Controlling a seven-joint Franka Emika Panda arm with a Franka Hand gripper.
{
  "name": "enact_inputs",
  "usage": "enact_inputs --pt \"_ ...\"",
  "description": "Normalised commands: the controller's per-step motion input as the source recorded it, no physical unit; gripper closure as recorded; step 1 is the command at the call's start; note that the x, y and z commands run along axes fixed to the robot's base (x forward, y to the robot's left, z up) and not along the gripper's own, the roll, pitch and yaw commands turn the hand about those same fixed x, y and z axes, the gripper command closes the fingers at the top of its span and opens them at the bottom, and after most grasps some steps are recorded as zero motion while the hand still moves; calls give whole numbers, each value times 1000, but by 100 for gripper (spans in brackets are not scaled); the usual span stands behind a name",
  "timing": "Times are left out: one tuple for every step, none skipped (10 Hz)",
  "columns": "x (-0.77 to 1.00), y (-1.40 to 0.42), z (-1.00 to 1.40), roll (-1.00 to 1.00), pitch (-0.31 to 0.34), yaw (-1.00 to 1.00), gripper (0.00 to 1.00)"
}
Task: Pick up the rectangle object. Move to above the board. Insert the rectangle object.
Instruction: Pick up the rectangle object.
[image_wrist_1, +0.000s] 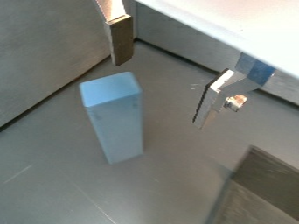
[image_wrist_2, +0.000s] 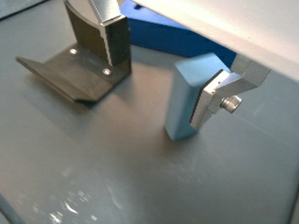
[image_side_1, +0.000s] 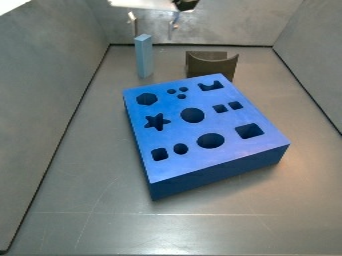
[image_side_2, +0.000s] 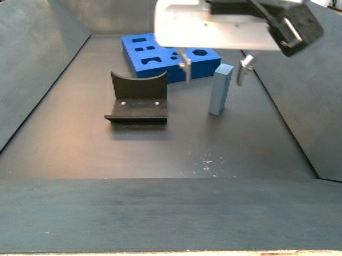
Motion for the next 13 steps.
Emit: enact_inputs --pt "0 0 0 -34 0 0 0" --pt "-346 0 -100 0 -149 -486 0" --pt "-314 40 -169 43 -51 -877 0" --pt "0 0 0 0 0 -320 0" --pt "0 -120 -37 0 0 0 0" --pt "0 -277 -134 -223 -46 360 0" --pt "-137 -471 -163 -100 -183 546 0" --pt "-123 -177 0 -66 -143 331 0" --pt "0 -23 -26 0 0 6 0" --pt "0 -137 -197 0 -140 -283 0" --pt "0 0 -229 -34 -314 -1000 0" --pt "29 0 -17 -103 -249 -871 0" --pt "0 0 0 0 0 -14 0"
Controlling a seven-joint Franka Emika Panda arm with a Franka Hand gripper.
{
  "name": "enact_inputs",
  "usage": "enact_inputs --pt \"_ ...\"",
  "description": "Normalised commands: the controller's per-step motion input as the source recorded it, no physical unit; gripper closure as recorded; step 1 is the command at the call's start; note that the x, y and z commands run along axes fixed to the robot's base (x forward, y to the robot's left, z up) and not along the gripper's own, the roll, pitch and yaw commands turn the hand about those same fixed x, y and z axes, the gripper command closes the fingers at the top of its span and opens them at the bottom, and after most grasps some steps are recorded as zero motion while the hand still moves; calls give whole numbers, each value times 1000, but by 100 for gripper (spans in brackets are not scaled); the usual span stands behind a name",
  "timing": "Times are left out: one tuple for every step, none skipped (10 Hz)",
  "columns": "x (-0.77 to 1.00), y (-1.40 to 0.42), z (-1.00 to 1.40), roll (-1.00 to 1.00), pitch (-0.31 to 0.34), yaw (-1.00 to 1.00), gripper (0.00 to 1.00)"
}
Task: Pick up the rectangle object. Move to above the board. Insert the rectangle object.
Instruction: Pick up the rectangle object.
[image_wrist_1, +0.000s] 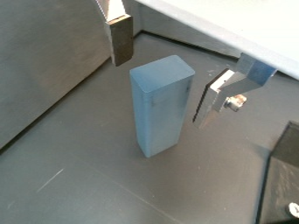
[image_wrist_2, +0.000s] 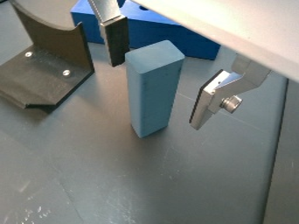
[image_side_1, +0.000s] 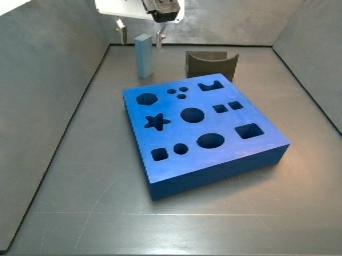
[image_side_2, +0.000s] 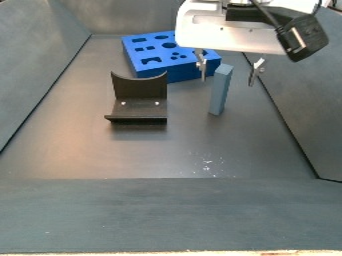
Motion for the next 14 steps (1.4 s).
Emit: enact_inputs --pt "0 0 -26 0 0 0 0" --pt "-411 0 -283 37 -314 -203 0" --pt "-503 0 -366 0 -446 -511 0" --pt "0 0 0 9 0 0 0" --pt "0 -69 -49 0 0 0 0" --pt "-80 -311 -514 246 -271 -3 0" --pt "-3 -26 -80 34 -43 0 0" --pt "51 0 0 0 0 -63 0" --pt "123 0 -14 0 0 -909 0" --pt "289 0 0 0 146 -223 0" --pt "0 0 -3 0 -94 0 0" --pt "0 -11 -414 20 -243 0 0" --pt "0 0 0 0 0 0 100" --pt "0 0 0 0 0 0 100"
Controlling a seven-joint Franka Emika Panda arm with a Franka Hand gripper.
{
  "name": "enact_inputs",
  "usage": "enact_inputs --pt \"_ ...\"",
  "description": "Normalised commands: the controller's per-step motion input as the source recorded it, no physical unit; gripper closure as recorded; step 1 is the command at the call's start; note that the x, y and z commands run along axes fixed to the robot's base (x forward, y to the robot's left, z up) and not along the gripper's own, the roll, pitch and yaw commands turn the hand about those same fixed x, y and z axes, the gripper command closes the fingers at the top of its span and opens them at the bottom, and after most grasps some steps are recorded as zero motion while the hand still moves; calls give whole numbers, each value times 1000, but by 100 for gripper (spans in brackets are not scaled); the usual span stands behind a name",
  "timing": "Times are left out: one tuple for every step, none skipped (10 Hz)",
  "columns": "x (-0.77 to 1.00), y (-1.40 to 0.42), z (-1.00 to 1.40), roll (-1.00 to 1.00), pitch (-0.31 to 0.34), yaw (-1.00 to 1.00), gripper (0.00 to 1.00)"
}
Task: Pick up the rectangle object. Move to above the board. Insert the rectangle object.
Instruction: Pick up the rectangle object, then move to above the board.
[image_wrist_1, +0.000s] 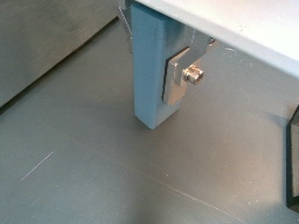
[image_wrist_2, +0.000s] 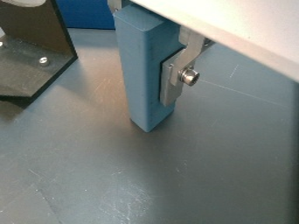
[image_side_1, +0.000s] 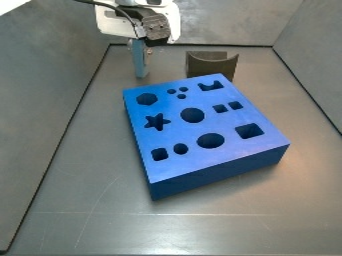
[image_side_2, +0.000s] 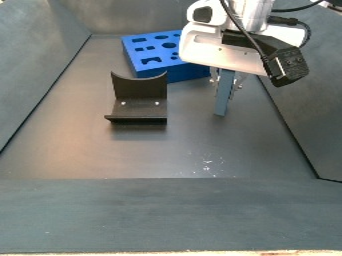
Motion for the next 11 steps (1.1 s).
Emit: enact_inputs --pt "0 0 0 0 0 0 100" --pt "0 0 0 0 0 0 100" --pt "0 0 0 0 0 0 100" --pt "0 0 0 0 0 0 100" --pt "0 0 0 0 0 0 100" --pt "0 0 0 0 0 0 100" --pt "0 0 0 0 0 0 100" --pt "0 0 0 0 0 0 100" --pt "0 0 0 0 0 0 100" --pt "0 0 0 0 0 0 100" --pt "7 18 1000 -137 -143 472 100"
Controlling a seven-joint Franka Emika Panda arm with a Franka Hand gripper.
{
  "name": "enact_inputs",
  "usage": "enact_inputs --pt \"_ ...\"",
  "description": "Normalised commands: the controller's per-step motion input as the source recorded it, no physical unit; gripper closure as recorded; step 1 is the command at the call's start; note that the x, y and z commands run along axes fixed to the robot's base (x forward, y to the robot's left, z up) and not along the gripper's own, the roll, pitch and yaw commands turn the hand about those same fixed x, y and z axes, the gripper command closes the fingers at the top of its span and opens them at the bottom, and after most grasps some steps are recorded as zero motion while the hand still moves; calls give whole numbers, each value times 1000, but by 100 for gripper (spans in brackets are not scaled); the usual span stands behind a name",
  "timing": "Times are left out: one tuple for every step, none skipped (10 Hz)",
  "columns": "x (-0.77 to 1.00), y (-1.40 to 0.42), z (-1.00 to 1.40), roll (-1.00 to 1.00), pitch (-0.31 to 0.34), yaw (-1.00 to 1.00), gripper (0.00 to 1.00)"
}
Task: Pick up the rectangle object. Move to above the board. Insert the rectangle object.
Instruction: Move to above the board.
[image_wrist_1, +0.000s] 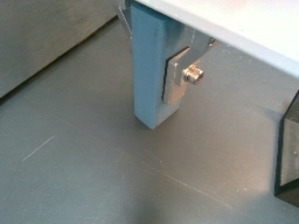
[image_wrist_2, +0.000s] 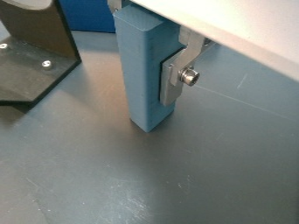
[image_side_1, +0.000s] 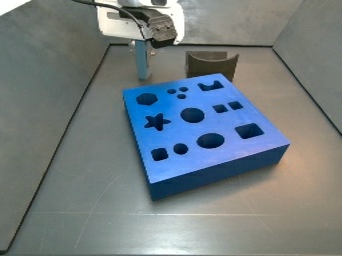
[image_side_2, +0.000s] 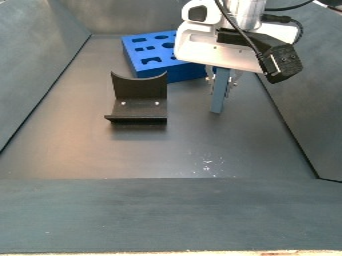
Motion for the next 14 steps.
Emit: enact_inputs --pt "-14 53 1000 -122 -159 293 100" --pt "-21 54 1000 -117 -114 178 100" --pt "-22 51 1000 -107 -61 93 100" --pt "-22 50 1000 -101 -24 71 100" --pt "-21 47 1000 -87 29 44 100" --pt "-24 47 1000 -72 42 29 100" --pt "-26 46 1000 -48 38 9 100" --pt "-27 46 1000 -36 39 1 100" --pt "-29 46 1000 -11 45 -13 100" --pt "-29 46 1000 7 56 -18 100" --pt "-29 47 1000 24 69 -24 100" --pt "-28 48 1000 46 84 -28 100" --pt "-27 48 1000 58 98 -28 100" --pt "-24 47 1000 64 108 -22 100"
